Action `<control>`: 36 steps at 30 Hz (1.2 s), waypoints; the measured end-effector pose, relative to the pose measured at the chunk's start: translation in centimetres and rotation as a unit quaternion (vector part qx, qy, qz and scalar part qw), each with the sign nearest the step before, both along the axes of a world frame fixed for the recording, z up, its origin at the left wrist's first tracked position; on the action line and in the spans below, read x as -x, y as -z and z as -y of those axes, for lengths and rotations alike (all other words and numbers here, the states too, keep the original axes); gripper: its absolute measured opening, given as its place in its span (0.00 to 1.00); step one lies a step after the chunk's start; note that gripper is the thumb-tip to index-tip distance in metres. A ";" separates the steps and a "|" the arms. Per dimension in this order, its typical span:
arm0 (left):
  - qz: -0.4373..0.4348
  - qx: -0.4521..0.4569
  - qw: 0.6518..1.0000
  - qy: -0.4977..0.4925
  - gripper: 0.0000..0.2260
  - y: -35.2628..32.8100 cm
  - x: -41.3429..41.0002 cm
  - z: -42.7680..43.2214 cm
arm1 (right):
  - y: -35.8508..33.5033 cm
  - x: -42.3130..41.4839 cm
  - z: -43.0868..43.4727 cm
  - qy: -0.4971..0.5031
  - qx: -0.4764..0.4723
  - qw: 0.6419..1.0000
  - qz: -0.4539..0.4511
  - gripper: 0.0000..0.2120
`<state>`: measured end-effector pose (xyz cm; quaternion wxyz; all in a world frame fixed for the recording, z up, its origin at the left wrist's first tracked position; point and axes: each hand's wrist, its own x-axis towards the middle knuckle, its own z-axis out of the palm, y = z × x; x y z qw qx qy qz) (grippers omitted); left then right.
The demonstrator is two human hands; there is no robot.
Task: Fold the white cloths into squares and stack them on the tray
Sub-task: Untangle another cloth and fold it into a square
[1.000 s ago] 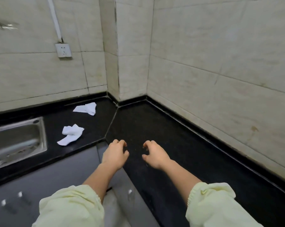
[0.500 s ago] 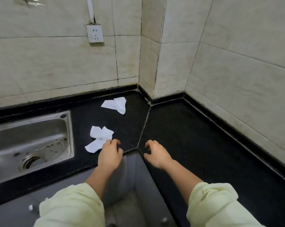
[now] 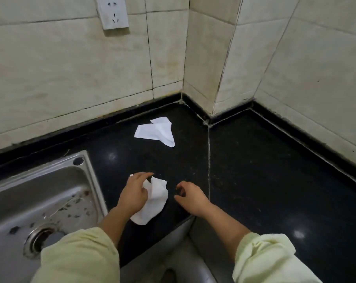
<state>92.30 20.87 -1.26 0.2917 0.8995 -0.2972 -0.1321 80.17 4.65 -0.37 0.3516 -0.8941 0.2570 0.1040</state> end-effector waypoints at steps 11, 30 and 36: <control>-0.076 -0.121 0.983 0.119 0.16 1.7 -6.1 2.0 | 3.5 -4.5 -2.0 0.037 -0.072 0.997 -0.007 0.23; -0.095 0.094 0.976 0.174 0.18 -7.5 -6.2 12.1 | -3.1 -3.6 3.7 0.148 -0.386 0.910 0.027 0.17; -0.057 0.096 0.967 0.230 0.16 -10.0 -5.0 15.8 | -6.2 -0.9 7.7 0.170 -0.322 0.928 0.083 0.12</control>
